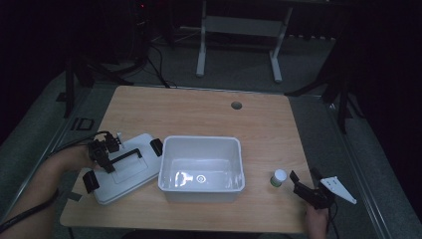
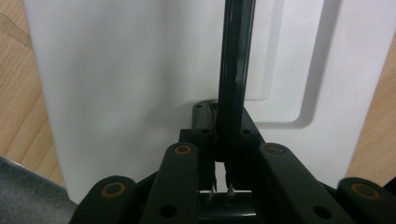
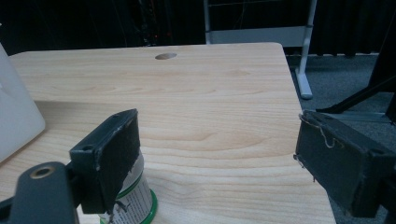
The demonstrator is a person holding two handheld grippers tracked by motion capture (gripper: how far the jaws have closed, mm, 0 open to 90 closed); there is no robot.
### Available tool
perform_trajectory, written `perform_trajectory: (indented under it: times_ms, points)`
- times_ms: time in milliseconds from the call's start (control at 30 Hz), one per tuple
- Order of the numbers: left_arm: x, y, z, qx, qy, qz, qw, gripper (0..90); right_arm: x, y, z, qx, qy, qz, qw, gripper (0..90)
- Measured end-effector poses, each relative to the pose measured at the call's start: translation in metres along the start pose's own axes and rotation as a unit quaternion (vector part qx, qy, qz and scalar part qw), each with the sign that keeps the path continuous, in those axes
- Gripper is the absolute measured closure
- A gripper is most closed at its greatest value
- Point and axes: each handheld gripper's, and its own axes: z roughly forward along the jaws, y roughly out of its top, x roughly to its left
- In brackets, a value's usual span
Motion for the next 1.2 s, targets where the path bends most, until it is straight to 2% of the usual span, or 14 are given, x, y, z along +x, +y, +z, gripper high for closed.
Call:
perform_trajectory:
  times_ms: [33, 100, 200, 233, 433, 500, 567, 633, 700, 767, 900, 1067, 1100, 1200]
  points:
    - [0.0, 0.0, -0.001, -0.002, 0.0, -0.002, 1.0, 76.7, 0.0, 0.0, 0.0, 0.0, 0.0, 0.0, 1.0, 13.3]
    - [-0.002, 0.001, -0.004, -0.01, 0.006, 0.003, 0.9999, 63.5, 0.0, 0.0, 0.0, 0.001, 0.0, -0.001, 1.0, 13.3]
    - [-0.002, 0.002, -0.01, -0.019, 0.015, 0.008, 0.9997, 57.7, 0.001, 0.0, 0.0, 0.003, 0.003, -0.002, 1.0, 13.3]
    - [-0.002, 0.002, -0.011, -0.023, 0.016, 0.001, 0.9996, 55.9, 0.001, 0.0, 0.0, 0.004, 0.004, -0.001, 1.0, 13.3]
    - [0.001, 0.001, -0.009, -0.016, 0.021, -0.003, 0.9996, 51.5, 0.001, 0.001, 0.003, 0.027, 0.026, 0.002, 0.9993, 13.4]
    - [0.001, 0.0, -0.007, -0.016, 0.017, -0.006, 0.9997, 51.0, 0.003, 0.002, 0.005, 0.05, 0.042, -0.013, 0.9978, 13.4]
    - [0.002, -0.001, -0.007, -0.018, 0.018, -0.006, 0.9997, 51.0, 0.004, 0.003, 0.005, 0.059, 0.058, -0.017, 0.9964, 13.4]
    - [0.001, -0.001, -0.006, -0.02, 0.019, -0.006, 0.9996, 50.9, 0.004, 0.007, 0.004, 0.067, 0.059, -0.03, 0.9955, 13.5]
    - [0.0, -0.001, -0.006, -0.017, 0.021, -0.004, 0.9996, 50.2, 0.004, 0.009, 0.003, 0.064, 0.055, -0.034, 0.9958, 13.5]
    - [-0.002, -0.002, -0.005, -0.016, 0.021, -0.001, 0.9997, 50.2, 0.002, 0.017, 0.002, 0.082, 0.076, -0.034, 0.9931, 13.5]
    - [-0.001, -0.003, -0.006, -0.015, 0.019, -0.003, 0.9997, 50.2, 0.004, 0.022, 0.004, 0.134, 0.094, -0.059, 0.9848, 13.2]
    - [-0.002, -0.002, -0.007, -0.011, 0.019, 0.0, 0.9998, 50.2, 0.006, 0.028, 0.009, 0.204, 0.132, -0.08, 0.9667, 13.1]
    - [-0.002, -0.002, -0.007, -0.01, 0.021, 0.001, 0.9997, 50.2, 0.006, 0.029, 0.01, 0.218, 0.14, -0.084, 0.9622, 13.1]
    - [-0.003, -0.002, -0.006, -0.009, 0.021, 0.002, 0.9997, 50.2, 0.008, 0.032, 0.011, 0.252, 0.146, -0.11, 0.9502, 13.1]
